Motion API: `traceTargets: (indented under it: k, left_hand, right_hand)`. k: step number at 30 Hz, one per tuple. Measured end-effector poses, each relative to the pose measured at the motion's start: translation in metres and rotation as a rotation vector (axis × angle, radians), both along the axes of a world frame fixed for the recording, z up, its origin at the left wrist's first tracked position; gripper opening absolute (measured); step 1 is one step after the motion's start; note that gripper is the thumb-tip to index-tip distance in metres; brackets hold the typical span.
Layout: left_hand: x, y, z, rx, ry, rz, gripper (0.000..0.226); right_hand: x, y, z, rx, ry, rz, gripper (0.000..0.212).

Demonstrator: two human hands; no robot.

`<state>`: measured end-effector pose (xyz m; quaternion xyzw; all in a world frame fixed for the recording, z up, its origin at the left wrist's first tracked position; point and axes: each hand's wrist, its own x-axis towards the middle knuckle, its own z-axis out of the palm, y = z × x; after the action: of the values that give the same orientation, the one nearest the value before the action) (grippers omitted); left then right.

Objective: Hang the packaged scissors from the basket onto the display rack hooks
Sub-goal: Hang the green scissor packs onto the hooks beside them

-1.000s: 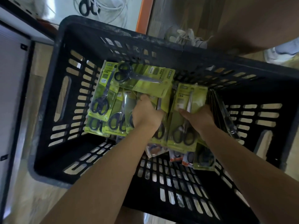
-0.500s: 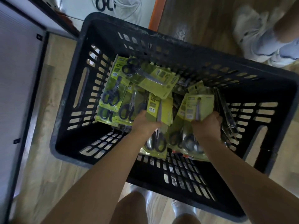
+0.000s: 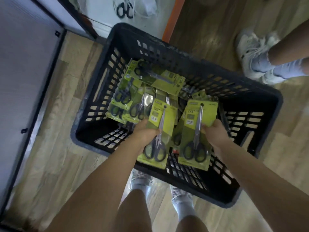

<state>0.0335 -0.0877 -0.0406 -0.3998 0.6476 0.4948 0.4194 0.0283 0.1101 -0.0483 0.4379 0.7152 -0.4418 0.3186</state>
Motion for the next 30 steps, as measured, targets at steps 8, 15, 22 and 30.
traceTargets:
  k: [8, 15, 22, 30]
  left_hand:
    - [0.012, -0.040, 0.141, -0.047, 0.160, 0.268, 0.021]
    - [0.000, -0.071, 0.353, -0.069, 0.472, 0.550, 0.026]
    - [0.044, -0.115, 0.593, -0.161, 0.871, 0.799, 0.019]
    - [0.135, -0.151, 0.784, -0.396, 1.296, 0.936, 0.022]
  right_hand:
    - [-0.037, -0.047, 0.145, -0.115, 0.123, 0.261, 0.019]
    - [-0.088, -0.104, 0.370, -0.283, 0.440, 0.507, 0.018]
    - [-0.073, -0.186, 0.617, -0.452, 0.805, 0.746, 0.019]
    - [0.004, -0.253, 0.827, -0.646, 1.211, 1.044, 0.051]
